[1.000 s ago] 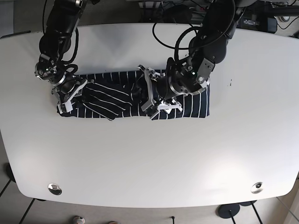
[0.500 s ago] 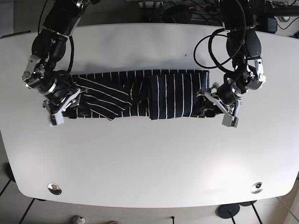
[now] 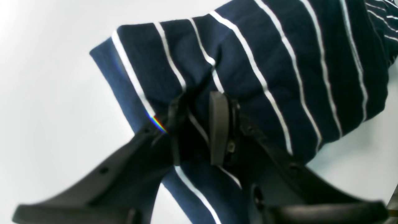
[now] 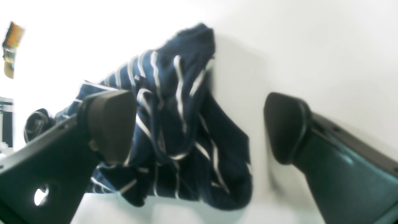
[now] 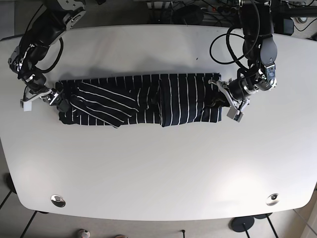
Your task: Fold the T-shirt properly
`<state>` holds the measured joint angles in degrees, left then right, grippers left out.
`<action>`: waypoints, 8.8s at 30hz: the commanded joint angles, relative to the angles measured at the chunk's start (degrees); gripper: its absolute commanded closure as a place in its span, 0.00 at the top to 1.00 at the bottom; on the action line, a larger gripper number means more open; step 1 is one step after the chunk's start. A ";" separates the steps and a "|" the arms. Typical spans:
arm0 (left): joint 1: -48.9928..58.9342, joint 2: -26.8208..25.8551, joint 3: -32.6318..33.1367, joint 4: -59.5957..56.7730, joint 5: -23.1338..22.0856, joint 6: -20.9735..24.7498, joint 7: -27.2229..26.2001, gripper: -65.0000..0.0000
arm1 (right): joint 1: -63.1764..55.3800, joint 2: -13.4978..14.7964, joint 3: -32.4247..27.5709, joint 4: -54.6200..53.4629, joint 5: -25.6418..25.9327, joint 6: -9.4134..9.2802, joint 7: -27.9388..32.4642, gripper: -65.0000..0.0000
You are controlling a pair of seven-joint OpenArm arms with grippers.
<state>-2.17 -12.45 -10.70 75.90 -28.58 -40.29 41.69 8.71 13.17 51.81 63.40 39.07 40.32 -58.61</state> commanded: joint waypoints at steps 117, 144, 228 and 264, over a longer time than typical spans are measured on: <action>11.71 3.00 5.03 19.09 1.98 0.29 1.17 0.16 | 3.91 -8.29 -55.55 9.18 -7.90 -5.37 27.18 0.13; 14.26 0.62 -0.69 17.68 1.72 0.29 -2.79 0.16 | 4.08 -4.51 -52.82 4.87 -14.15 -3.61 36.50 0.12; -10.70 -42.63 12.68 -39.28 18.16 7.02 -39.10 0.65 | -17.28 -2.31 -47.55 31.33 -14.06 -0.32 36.85 0.12; 57.95 15.66 1.69 33.86 32.84 28.82 -50.09 0.65 | -48.49 -8.64 -33.22 30.98 -31.55 -11.08 80.63 0.12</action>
<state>55.33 3.25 -8.95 108.62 4.71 -11.73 -6.94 -39.40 3.97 18.28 93.32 6.57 28.95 20.03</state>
